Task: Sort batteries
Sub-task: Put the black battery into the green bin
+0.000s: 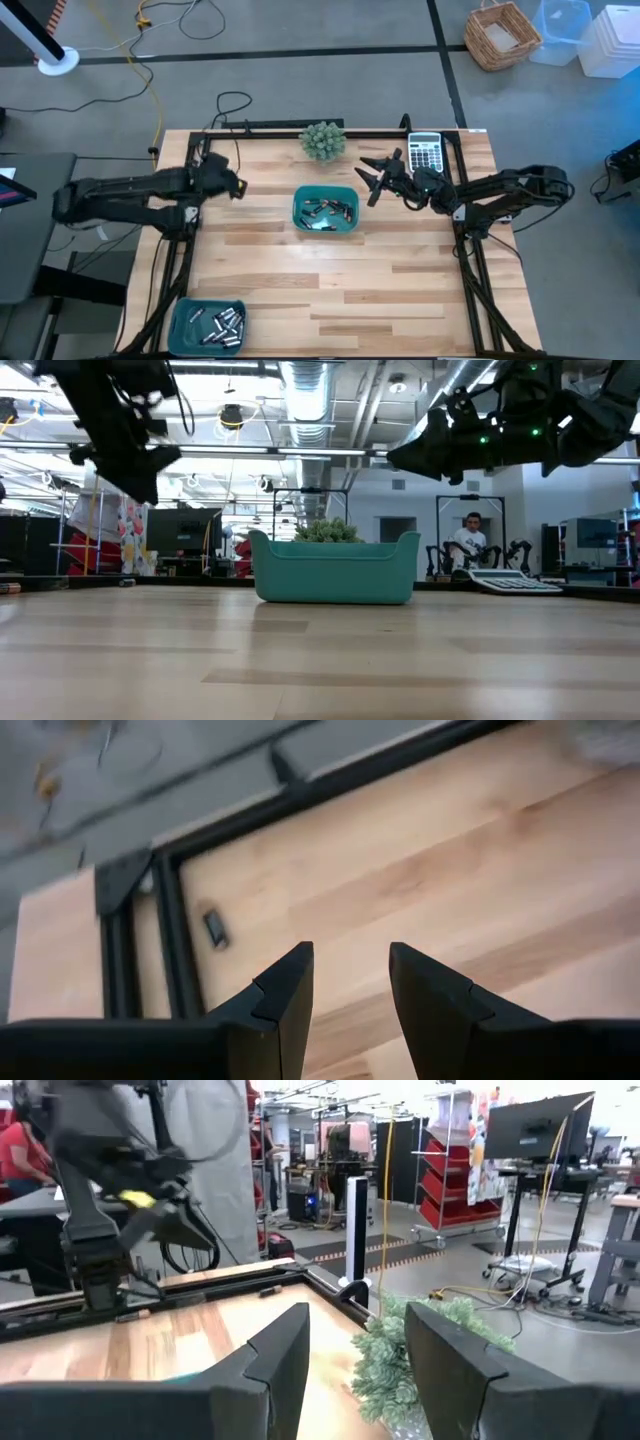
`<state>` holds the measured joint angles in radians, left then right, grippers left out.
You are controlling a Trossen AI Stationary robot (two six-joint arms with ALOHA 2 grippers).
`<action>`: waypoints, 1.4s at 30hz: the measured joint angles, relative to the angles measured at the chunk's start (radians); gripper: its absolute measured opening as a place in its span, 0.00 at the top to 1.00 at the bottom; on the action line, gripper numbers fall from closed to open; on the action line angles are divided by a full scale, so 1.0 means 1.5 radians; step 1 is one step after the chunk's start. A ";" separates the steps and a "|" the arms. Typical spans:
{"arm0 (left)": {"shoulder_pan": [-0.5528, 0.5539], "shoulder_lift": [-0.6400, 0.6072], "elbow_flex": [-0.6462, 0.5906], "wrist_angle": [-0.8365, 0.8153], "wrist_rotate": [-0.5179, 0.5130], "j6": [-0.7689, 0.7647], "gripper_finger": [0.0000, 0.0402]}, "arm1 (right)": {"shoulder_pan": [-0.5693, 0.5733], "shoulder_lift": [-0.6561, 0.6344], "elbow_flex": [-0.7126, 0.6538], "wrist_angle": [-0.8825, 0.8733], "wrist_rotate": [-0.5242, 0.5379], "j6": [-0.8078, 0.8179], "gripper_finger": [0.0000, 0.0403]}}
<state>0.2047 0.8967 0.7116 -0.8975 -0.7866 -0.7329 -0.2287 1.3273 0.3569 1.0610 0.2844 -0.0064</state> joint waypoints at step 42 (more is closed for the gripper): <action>0.438 0.337 0.074 0.056 0.171 0.007 0.66 | -0.011 0.000 0.000 0.011 0.002 -0.032 0.55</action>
<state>0.8623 1.4028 0.8220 -0.8140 -0.5294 -0.7230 -0.2447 1.3273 0.3573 1.0777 0.2869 -0.0538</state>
